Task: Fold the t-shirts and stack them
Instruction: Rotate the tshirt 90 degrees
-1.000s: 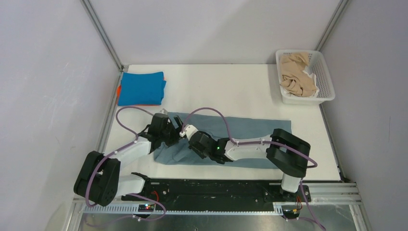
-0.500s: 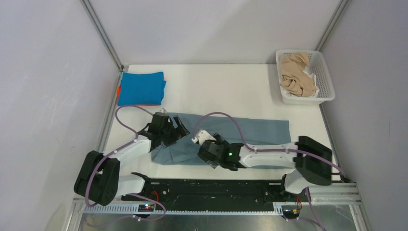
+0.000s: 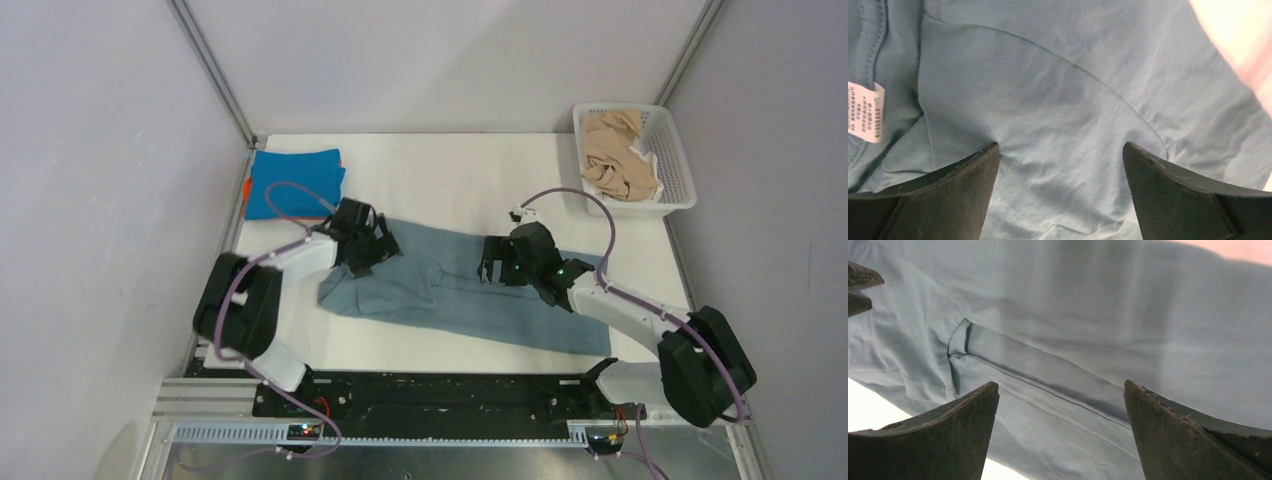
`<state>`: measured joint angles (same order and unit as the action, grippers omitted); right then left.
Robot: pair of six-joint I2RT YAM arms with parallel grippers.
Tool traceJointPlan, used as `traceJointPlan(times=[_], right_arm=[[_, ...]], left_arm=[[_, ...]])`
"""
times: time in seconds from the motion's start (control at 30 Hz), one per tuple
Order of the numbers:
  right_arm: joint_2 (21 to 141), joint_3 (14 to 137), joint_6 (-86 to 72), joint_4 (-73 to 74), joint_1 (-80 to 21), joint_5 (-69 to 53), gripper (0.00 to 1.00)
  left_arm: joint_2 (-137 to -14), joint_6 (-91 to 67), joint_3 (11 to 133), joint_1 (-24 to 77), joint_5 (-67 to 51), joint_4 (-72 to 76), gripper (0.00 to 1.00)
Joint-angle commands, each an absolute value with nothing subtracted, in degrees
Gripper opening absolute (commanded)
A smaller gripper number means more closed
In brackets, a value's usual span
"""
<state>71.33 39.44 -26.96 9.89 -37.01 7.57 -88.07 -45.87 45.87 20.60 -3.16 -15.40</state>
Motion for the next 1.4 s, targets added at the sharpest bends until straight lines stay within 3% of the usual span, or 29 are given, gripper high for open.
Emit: traceJointPlan(times=[0.0, 0.23, 0.4, 0.63, 0.77, 0.93, 1.17, 1.37], right_arm=[[75.72, 39.0, -32.56, 3.22, -27.89, -1.39, 0.99], [84.4, 38.25, -35.17, 7.27, -22.26, -4.79, 0.99], [84.77, 35.91, -36.71, 8.46, -27.29, -9.91, 1.0], [88.16, 36.56, -44.64, -1.72, -38.8, -21.69, 0.99], [93.08, 41.31, -46.91, -7.14, -42.47, -22.88, 1.0], [95.62, 44.36, -45.0, -8.71, -45.38, -15.81, 1.0], [80.19, 44.38, -42.89, 5.21, -46.54, 4.31, 0.99], [63.62, 39.33, -46.73, 15.89, -46.68, 17.21, 0.99]], left_arm=[[-100.84, -43.67, 56.86, 20.4, -2.4, -16.13, 1.0], [-122.29, -46.44, 87.17, 19.96, -8.61, -18.1, 1.0], [-138.43, -54.16, 110.55, 19.46, -22.05, -18.06, 1.0], [-159.31, -67.48, 146.31, 19.97, -20.25, -14.72, 1.0], [-161.8, -75.73, 144.27, 19.42, -14.84, -2.11, 1.0], [-162.68, -73.51, 145.72, 19.29, -10.99, -1.68, 1.0], [-161.94, -71.81, 145.93, 19.26, -10.24, -0.71, 1.0], [-152.28, -63.06, 143.79, 19.25, -7.75, -7.87, 1.0]])
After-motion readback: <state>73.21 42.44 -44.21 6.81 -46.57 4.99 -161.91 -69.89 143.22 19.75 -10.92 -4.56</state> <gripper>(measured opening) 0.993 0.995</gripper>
